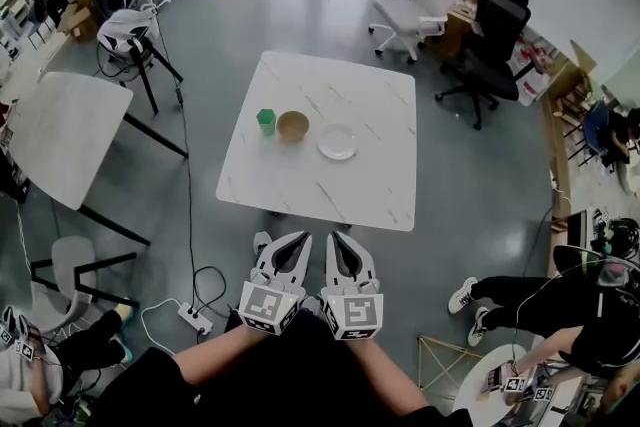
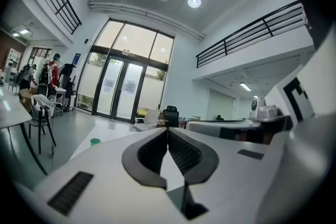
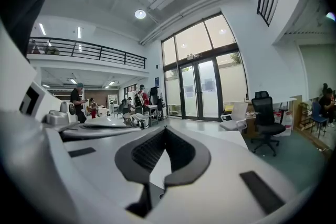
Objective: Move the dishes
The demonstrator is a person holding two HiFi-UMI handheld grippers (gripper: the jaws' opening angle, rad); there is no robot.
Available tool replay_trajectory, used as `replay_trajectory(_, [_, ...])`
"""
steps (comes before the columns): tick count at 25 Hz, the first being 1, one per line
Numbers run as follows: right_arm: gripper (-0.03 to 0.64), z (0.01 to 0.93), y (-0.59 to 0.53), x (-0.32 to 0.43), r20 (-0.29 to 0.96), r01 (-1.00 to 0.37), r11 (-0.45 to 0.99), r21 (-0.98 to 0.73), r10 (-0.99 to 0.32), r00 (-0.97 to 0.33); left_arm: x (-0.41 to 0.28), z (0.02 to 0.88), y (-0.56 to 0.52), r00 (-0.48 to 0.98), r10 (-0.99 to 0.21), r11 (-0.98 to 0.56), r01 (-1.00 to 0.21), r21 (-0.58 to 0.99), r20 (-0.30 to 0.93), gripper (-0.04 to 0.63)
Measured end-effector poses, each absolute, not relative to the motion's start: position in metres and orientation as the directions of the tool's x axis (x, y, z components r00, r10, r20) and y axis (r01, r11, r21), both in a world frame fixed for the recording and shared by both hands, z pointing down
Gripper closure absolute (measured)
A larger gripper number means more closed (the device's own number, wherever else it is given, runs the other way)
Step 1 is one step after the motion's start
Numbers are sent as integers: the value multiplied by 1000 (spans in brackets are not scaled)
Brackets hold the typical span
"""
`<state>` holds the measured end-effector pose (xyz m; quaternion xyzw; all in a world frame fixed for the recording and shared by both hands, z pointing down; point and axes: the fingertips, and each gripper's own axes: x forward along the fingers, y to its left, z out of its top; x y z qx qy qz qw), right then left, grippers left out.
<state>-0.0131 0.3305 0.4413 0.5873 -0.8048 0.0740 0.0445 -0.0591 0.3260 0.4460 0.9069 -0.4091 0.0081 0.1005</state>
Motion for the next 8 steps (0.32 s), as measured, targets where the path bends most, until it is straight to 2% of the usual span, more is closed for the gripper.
replay_trajectory(8, [600,436,328,-19,161,-953,294,-73,-940,-302,-62,441,325,682,-725,-663,-729,170,98,577])
